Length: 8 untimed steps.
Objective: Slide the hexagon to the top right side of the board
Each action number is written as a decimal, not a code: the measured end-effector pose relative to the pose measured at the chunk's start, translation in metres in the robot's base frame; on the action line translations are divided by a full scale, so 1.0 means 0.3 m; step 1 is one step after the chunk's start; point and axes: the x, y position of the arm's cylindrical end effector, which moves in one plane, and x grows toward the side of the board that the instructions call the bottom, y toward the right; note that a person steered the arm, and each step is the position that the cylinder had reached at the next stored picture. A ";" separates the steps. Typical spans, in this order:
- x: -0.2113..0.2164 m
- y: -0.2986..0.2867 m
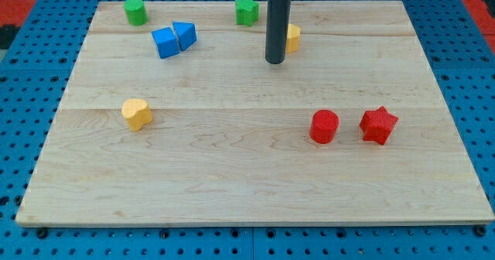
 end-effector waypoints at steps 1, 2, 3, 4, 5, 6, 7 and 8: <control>-0.035 0.015; -0.080 0.070; -0.119 0.136; -0.153 0.150; -0.154 0.110; -0.191 0.110; -0.225 0.110; -0.248 0.110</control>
